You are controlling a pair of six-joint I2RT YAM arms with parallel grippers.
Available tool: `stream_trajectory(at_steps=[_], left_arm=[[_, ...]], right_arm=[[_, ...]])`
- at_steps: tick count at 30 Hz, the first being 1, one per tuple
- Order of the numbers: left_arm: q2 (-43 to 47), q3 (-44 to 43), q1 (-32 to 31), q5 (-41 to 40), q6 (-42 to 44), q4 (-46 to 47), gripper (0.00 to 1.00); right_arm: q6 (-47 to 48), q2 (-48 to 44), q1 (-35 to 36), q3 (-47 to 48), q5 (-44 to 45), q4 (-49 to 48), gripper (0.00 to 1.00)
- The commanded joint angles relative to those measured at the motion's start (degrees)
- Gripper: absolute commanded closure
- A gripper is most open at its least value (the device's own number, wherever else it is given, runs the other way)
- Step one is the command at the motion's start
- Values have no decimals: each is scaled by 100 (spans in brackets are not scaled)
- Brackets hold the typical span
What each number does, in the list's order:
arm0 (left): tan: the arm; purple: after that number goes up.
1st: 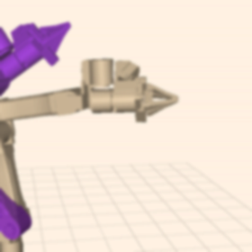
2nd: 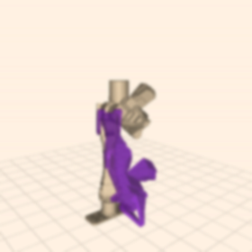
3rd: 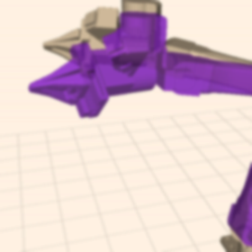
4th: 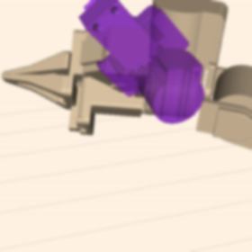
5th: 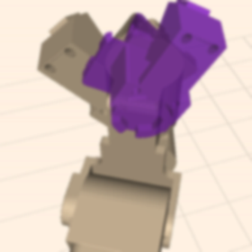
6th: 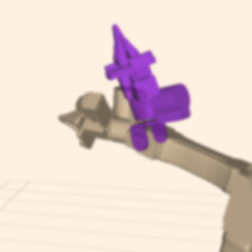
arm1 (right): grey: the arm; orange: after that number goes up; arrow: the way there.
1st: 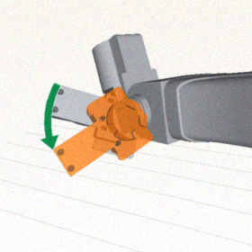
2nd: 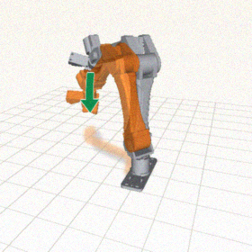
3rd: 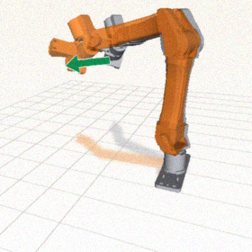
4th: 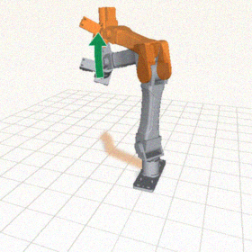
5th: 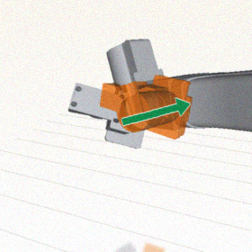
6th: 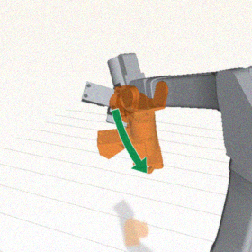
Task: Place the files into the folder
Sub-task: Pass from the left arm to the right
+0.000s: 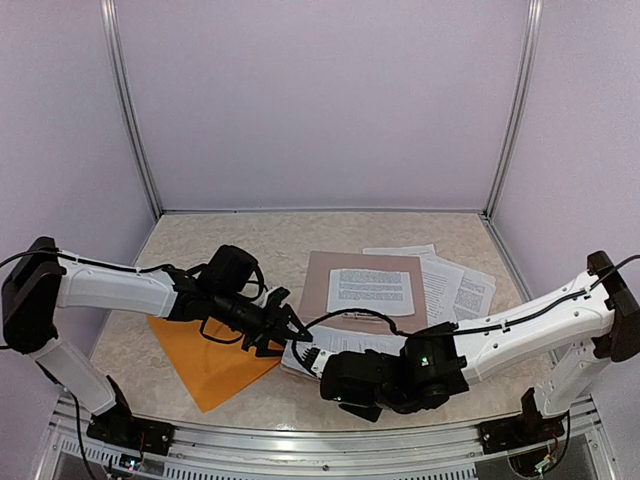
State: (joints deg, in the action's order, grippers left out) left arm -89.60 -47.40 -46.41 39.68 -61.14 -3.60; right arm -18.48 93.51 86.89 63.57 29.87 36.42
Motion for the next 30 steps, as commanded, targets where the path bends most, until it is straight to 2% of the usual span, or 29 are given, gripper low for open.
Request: stream_trajectory(at_steps=[1,4,8,11,16,22,30], left_arm=[[199,-174,36,-37,225,-282,43],[310,-188,60,-134,365,-493,39],[650,-203,146,-471,708,-1024,22],[1004,-269,189,-1102,1061,-1697,2],[1808,-292,382,-2053,1333,-2459,1],[2624,-177,849,-2503,1394,-2792,1],[2865,-236,993,-2799,1533,-2976,1]], right_arm=[[236,40,46,397,346,362,80],[314,111,47,723,437,691,98],[406,316,47,1405,369,1352,100],[432,446,42,1905,395,1872,100],[613,485,-163,2708,212,2326,100],[1050,677,-625,3687,-373,2664,100],[1732,1457,-1805,5022,-1613,2825,100]])
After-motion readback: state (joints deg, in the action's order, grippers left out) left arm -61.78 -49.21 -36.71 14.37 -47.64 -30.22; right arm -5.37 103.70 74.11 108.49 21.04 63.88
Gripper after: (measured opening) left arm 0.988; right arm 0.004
